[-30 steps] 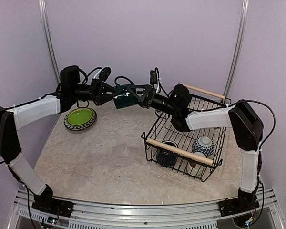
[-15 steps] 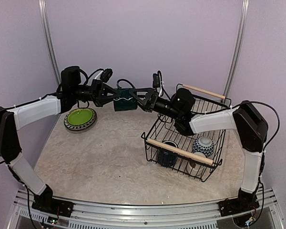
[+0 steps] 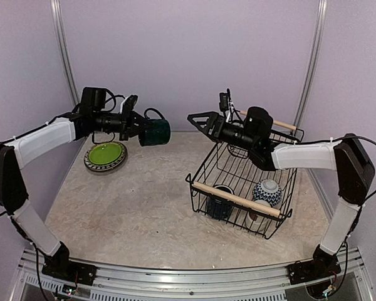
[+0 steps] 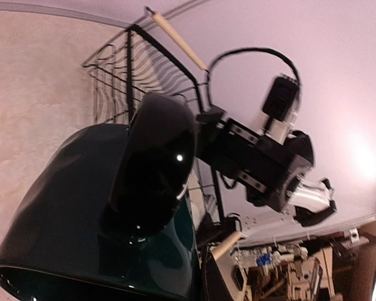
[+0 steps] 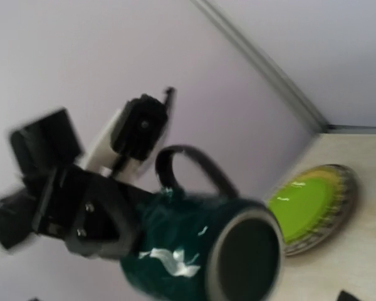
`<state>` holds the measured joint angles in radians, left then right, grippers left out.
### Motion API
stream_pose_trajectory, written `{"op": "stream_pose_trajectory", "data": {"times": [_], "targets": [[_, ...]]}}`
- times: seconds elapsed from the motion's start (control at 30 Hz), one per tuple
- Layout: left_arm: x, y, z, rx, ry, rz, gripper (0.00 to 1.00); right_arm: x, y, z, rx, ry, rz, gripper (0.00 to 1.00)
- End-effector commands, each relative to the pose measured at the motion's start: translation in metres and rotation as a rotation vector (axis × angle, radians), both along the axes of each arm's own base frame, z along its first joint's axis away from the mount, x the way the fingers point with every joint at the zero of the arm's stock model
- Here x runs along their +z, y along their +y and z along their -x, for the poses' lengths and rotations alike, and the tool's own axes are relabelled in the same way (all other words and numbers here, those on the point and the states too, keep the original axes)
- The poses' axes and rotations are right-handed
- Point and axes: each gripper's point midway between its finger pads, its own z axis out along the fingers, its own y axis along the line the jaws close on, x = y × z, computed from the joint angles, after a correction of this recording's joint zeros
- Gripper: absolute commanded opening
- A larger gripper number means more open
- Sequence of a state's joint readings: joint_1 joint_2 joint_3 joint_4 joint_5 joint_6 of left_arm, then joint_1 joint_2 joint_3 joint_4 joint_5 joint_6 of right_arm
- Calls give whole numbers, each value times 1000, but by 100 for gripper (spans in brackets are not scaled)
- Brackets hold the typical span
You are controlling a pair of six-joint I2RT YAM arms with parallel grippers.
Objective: Unload the mixed dishes from the dish rack
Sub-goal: Place the cup at the center of the board.
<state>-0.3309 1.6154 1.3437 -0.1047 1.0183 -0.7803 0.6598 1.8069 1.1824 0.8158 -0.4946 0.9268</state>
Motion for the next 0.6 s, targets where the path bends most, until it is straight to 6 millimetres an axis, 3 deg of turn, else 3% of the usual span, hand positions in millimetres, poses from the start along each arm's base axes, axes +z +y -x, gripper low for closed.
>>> {"op": "stream_pose_trajectory", "data": {"times": [0.0,0.2,0.33,0.57], "targets": [[-42,47,-40,335,4,-385,0,-17,-23,-6,-142,-21,266,100],[-85,74,-56,433,126,-652,0,-28,-68,-20,-368,-12,552,100],[-128,83,-63,424,213,-836,0,-37,-94,-25,-468,6,712,100],[-166,94,-70,404,242,-1010,0,-46,-134,-31,-636,93,885,100]]}}
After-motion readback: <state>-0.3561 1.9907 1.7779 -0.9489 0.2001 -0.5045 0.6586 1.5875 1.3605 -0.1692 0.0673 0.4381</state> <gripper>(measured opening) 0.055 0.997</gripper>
